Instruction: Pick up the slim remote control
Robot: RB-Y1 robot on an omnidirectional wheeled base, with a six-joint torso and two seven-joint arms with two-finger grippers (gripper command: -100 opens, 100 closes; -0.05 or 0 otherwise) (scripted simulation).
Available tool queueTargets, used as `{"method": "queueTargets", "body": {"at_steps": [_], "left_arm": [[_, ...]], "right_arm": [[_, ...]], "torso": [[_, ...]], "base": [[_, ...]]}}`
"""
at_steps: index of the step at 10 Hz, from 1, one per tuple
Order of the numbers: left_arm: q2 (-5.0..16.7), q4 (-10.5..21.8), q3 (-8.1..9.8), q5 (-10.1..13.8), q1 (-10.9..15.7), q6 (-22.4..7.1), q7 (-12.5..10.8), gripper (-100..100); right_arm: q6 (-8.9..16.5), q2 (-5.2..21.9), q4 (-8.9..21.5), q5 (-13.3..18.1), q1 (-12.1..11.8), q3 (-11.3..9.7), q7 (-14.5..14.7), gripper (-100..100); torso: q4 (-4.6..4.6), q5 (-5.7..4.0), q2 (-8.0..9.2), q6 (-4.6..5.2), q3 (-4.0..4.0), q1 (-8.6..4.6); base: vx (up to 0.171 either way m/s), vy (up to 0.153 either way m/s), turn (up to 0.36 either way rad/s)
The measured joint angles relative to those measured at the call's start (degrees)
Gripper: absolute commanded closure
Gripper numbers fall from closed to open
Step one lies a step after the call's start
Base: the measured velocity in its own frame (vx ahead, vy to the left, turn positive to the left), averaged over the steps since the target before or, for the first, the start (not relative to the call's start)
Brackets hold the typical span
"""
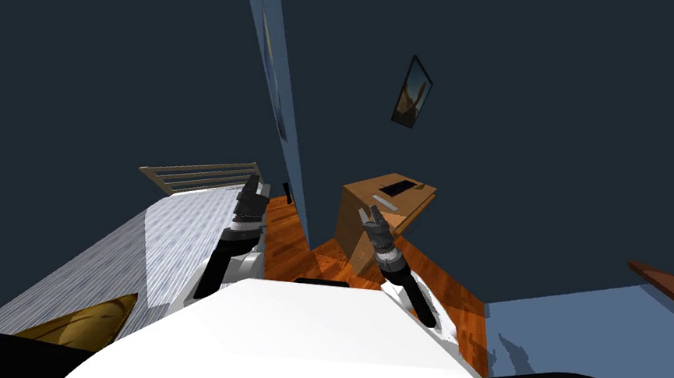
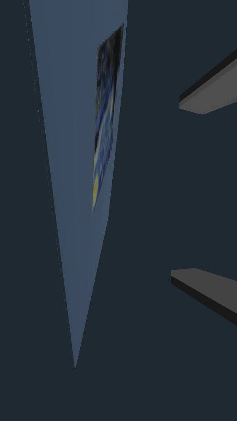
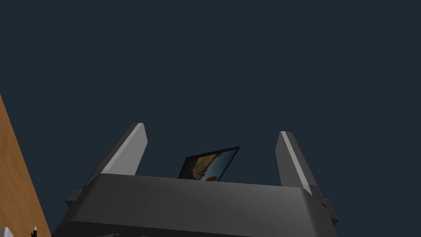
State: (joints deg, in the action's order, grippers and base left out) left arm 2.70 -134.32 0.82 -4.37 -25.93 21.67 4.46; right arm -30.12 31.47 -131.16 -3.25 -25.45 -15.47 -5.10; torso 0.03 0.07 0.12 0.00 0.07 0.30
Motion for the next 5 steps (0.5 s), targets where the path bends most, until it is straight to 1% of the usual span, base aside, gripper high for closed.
{"method": "queueTargets", "body": {"at_steps": [1,2,3,4,5], "left_arm": [[0.0,0.0,0.00,0.0,0.0,0.0,0.0,0],[0.0,0.0,0.00,0.0,0.0,0.0,0.0,0],[0.0,0.0,0.00,0.0,0.0,0.0,0.0,0],[0.0,0.0,0.01,0.0,0.0,0.0,0.0,0],[0.0,0.0,0.00,0.0,0.0,0.0,0.0,0]], "right_arm": [[-0.4,1.8,0.4,0.0,0.1,-0.4,-0.2,-100],[-0.5,3.4,1.3,0.1,0.9,-1.5,-0.5,-100],[-0.9,5.1,1.8,0.1,0.9,-1.9,-0.8,-100],[-1.2,6.5,2.0,0.0,0.9,-2.0,-0.9,-100],[-1.4,8.1,2.6,0.1,1.1,-2.8,-1.1,-100]], "torso": [[0.00,0.02,0.00,0.02,0.00,0.04],[0.00,0.04,-0.02,0.00,-0.01,0.19],[0.00,0.05,0.01,0.03,0.01,0.13],[0.01,0.00,0.02,0.03,0.02,-0.10],[0.01,-0.01,0.03,0.01,0.02,-0.05]], "base": [[-0.007,0.151,0.111],[-0.015,0.128,0.064],[-0.015,0.056,-0.004],[-0.019,0.084,0.112],[-0.017,0.093,0.075]]}}
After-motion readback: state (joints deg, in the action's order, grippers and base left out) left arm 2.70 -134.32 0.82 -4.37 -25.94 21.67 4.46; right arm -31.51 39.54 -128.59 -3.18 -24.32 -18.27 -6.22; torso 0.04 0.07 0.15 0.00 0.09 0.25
